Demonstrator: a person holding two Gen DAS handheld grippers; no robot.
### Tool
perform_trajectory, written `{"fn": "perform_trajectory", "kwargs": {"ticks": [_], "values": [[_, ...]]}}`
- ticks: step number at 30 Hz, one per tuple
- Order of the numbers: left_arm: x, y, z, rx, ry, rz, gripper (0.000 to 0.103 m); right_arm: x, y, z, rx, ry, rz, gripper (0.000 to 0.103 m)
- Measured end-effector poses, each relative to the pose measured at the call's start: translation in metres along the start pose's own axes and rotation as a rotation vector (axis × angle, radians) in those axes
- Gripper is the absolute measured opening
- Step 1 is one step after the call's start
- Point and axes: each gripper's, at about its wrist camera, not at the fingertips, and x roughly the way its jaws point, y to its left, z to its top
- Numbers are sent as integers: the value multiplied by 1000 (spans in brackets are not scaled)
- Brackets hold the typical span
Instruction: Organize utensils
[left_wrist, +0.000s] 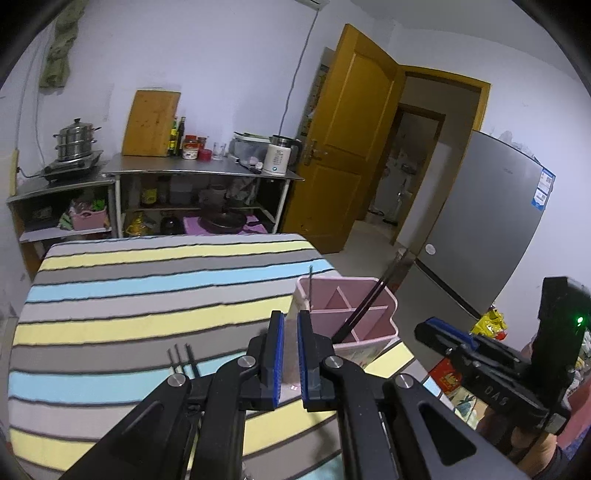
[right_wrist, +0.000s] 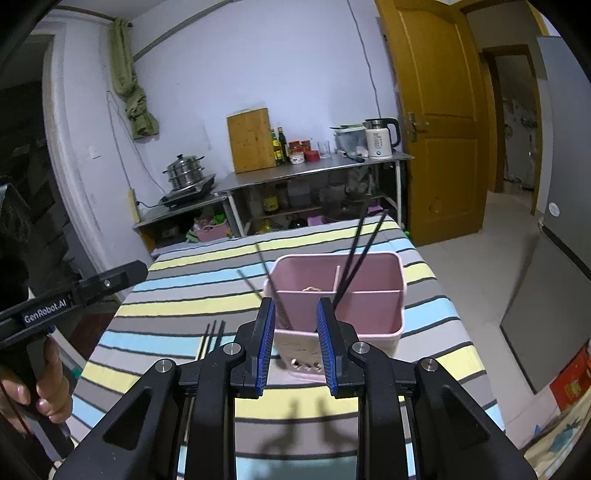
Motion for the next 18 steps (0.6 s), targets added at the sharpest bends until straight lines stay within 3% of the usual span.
{"fn": "perform_trajectory", "kwargs": {"ticks": [18], "values": [[-37, 24, -62, -33, 36, 68, 6, -13, 34, -34, -44, 40, 54, 24]]}}
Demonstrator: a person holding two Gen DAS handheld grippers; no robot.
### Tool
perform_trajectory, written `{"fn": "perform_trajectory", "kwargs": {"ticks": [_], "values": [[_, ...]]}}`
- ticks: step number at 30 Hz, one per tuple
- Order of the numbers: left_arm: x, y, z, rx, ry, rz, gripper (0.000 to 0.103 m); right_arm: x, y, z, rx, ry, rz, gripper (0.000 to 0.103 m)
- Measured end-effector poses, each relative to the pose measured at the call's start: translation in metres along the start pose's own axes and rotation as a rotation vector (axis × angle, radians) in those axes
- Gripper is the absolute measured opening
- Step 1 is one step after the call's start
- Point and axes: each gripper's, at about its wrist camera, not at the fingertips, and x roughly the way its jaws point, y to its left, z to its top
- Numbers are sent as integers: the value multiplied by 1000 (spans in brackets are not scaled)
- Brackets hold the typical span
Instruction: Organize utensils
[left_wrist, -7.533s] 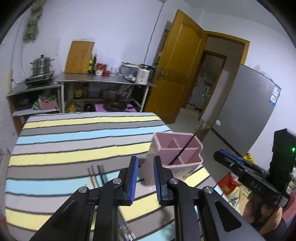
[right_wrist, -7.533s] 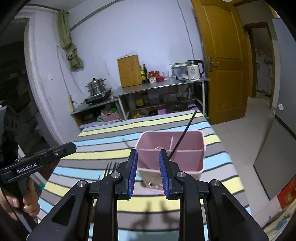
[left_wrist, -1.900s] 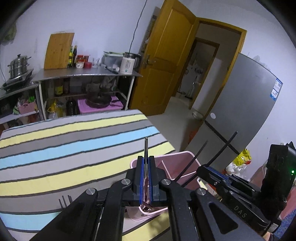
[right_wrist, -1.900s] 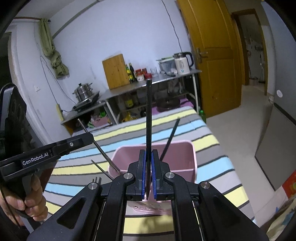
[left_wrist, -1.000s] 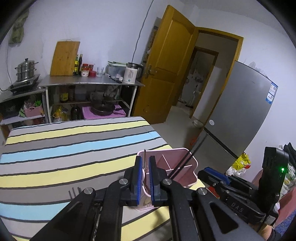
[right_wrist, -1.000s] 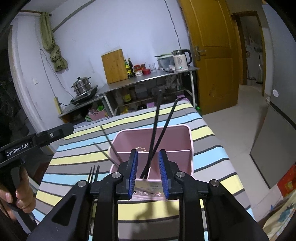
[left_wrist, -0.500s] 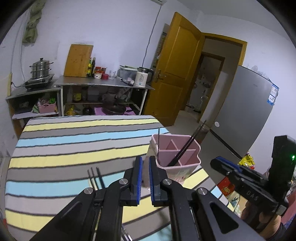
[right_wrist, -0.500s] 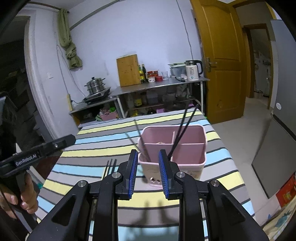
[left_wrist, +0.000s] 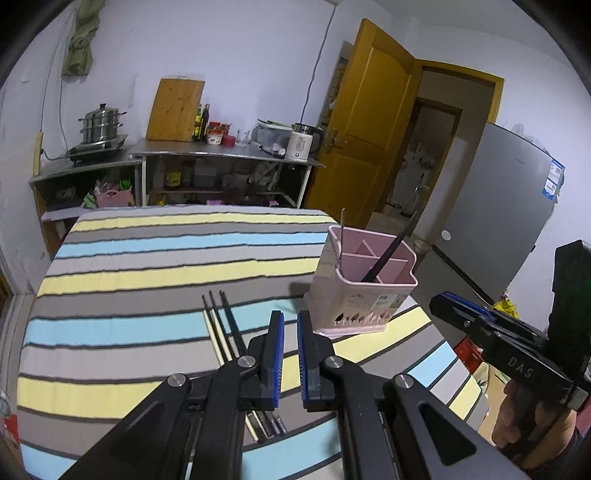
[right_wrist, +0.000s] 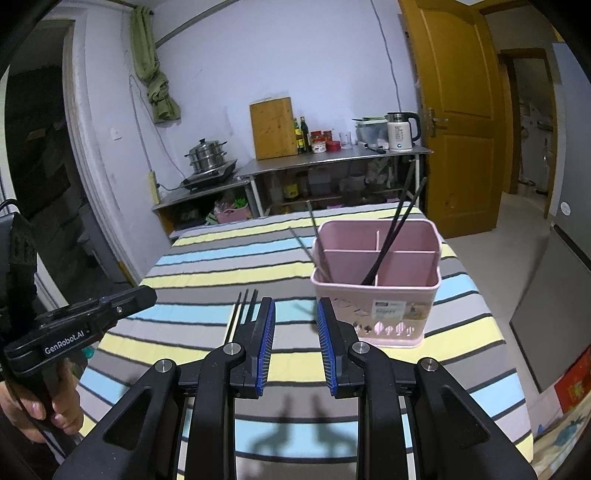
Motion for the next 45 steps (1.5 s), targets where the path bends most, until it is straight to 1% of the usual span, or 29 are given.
{"fn": "perform_trajectory", "kwargs": {"ticks": [8, 14, 16, 18, 27, 30, 34, 38, 41, 45], "values": [[10, 15, -12, -40, 35, 20, 6, 14, 11, -8, -23, 37, 34, 24], [24, 30, -20, -75, 66, 37, 6, 28, 17, -15, -35, 68, 47, 24], [31, 35, -22, -87, 78, 44, 8, 36, 19, -17, -39, 83, 53, 24], [40, 43, -26, -103, 95, 52, 11, 44, 21, -21, -40, 98, 57, 24], [99, 77, -43, -166, 188, 95, 12, 97, 28, -44, -46, 212, 85, 24], [116, 82, -46, -178, 211, 99, 12, 111, 30, -52, -46, 245, 92, 24], [137, 84, -45, -181, 231, 107, 12, 120, 28, -57, -47, 265, 97, 24], [157, 83, -46, -173, 252, 145, 12, 122, 23, -58, -41, 272, 97, 24], [161, 83, -49, -155, 242, 184, 13, 123, 20, -59, -34, 275, 95, 24], [160, 81, -51, -122, 229, 217, 14, 125, 18, -60, -27, 279, 95, 24]]}}
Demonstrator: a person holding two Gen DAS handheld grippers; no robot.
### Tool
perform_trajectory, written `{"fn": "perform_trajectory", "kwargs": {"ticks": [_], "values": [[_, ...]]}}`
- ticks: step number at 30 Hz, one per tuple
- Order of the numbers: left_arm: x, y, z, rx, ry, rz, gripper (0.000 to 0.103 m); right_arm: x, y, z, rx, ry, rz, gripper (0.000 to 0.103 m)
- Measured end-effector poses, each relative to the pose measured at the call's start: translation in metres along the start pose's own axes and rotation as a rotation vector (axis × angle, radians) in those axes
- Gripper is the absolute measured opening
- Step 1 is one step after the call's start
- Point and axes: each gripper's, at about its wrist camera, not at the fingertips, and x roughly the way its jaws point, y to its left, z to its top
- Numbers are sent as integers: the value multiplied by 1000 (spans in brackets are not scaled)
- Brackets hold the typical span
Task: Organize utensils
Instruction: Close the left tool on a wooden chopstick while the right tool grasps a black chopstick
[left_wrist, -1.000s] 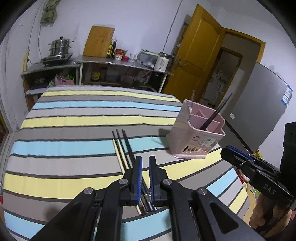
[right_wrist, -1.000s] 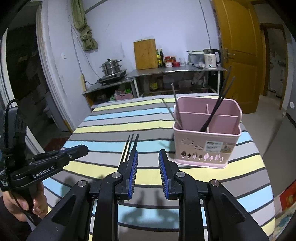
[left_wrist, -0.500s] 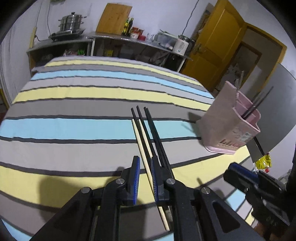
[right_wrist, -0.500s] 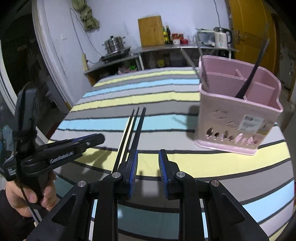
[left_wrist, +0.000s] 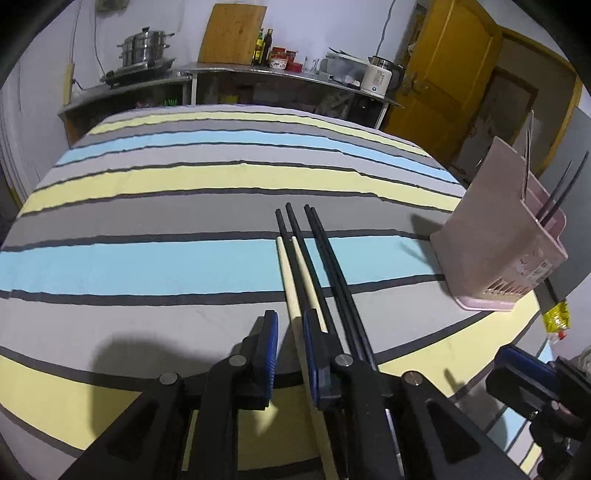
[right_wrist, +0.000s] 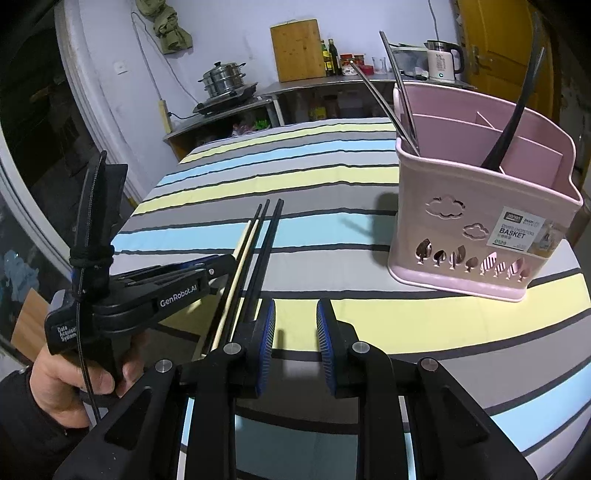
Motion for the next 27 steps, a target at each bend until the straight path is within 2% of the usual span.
{"fn": "perform_trajectory", "kwargs": {"ticks": [4, 6, 9, 12, 15, 19, 23, 27], "values": [[-3, 3, -3, 23, -2, 39, 17, 2, 1, -1, 1, 4, 9, 24], [-4, 6, -5, 37, -2, 72, 8, 4, 3, 0, -2, 6, 11, 24], [-6, 13, -5, 10, 2, 52, 7, 11, 8, 3, -11, 10, 18, 24], [-10, 18, -3, -39, 9, -39, 8, 19, 12, 4, -17, 17, 23, 24], [-13, 11, 0, -13, -15, -62, 11, 24, 14, 5, -16, 20, 30, 24], [-1, 6, -2, 14, 16, -40, 13, 36, 15, 9, -15, 27, 37, 24], [-3, 3, -2, 38, -1, -30, 19, 49, 17, 11, -21, 40, 42, 24], [-1, -5, -1, 109, -21, 7, 20, 57, 17, 10, -10, 54, 47, 24]]}}
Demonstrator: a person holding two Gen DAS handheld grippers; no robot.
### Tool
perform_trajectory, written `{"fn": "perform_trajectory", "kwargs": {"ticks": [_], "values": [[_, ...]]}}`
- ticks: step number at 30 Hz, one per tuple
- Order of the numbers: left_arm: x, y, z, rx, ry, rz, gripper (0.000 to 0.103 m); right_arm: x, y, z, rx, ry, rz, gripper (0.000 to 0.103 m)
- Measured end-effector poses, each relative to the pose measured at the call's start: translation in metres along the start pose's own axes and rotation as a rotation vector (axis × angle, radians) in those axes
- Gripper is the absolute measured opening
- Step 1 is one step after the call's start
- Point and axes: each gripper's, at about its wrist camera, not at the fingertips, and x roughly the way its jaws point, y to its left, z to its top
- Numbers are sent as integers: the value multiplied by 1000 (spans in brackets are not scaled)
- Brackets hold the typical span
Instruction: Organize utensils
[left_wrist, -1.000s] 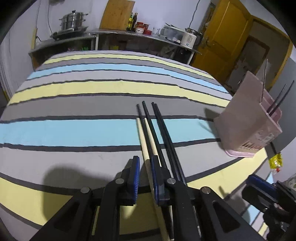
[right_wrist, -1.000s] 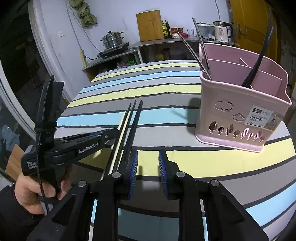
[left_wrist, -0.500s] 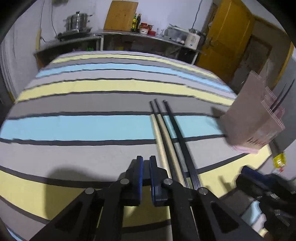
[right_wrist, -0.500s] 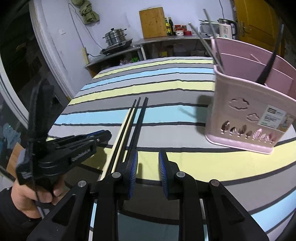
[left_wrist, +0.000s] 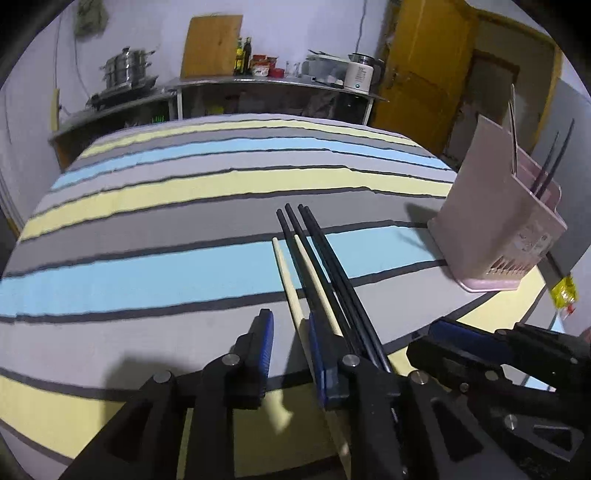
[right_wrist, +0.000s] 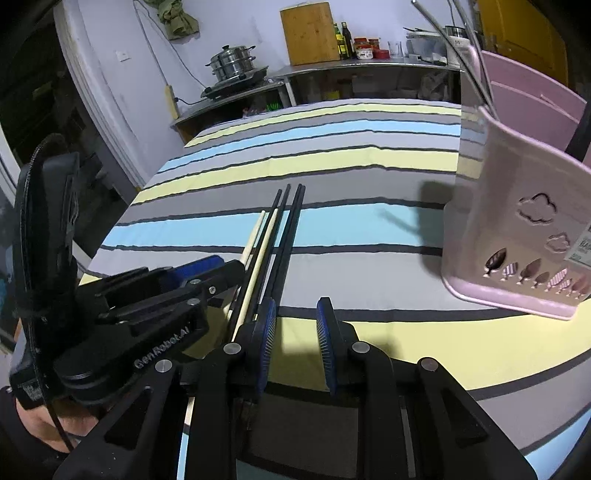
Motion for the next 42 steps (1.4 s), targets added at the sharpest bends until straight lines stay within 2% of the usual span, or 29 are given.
{"fn": "perform_trajectory", "kwargs": {"ticks": [6, 18, 21, 24, 28, 31, 33, 35, 38, 42], "values": [[-2, 2, -2, 23, -1, 30, 21, 13, 5, 4, -13, 15, 2, 24], [-18, 47, -14, -83, 8, 15, 18, 26, 3, 11, -19, 17, -23, 24], [-19, 52, -14, -105, 14, -2, 18, 23, -3, 8, -9, 21, -54, 18], [-15, 55, -9, -138, 23, -15, 18, 23, -3, 11, -5, 37, -67, 18], [-6, 59, 1, -174, 19, -19, 18, 19, 5, 19, -4, 11, -27, 18], [2, 56, 9, -149, 14, 4, 18, 23, 11, 23, -19, 13, -20, 18], [5, 55, 12, -114, 17, 29, 9, 25, 11, 24, -19, 17, -17, 18], [5, 57, 11, -84, 20, 25, 6, 25, 13, 27, -19, 14, -8, 18], [1, 63, 8, -61, 23, 34, 6, 27, 19, 33, -35, 4, 16, 18], [-5, 76, 2, -83, 20, 52, 6, 43, 24, 36, -49, 34, 28, 18]]}}
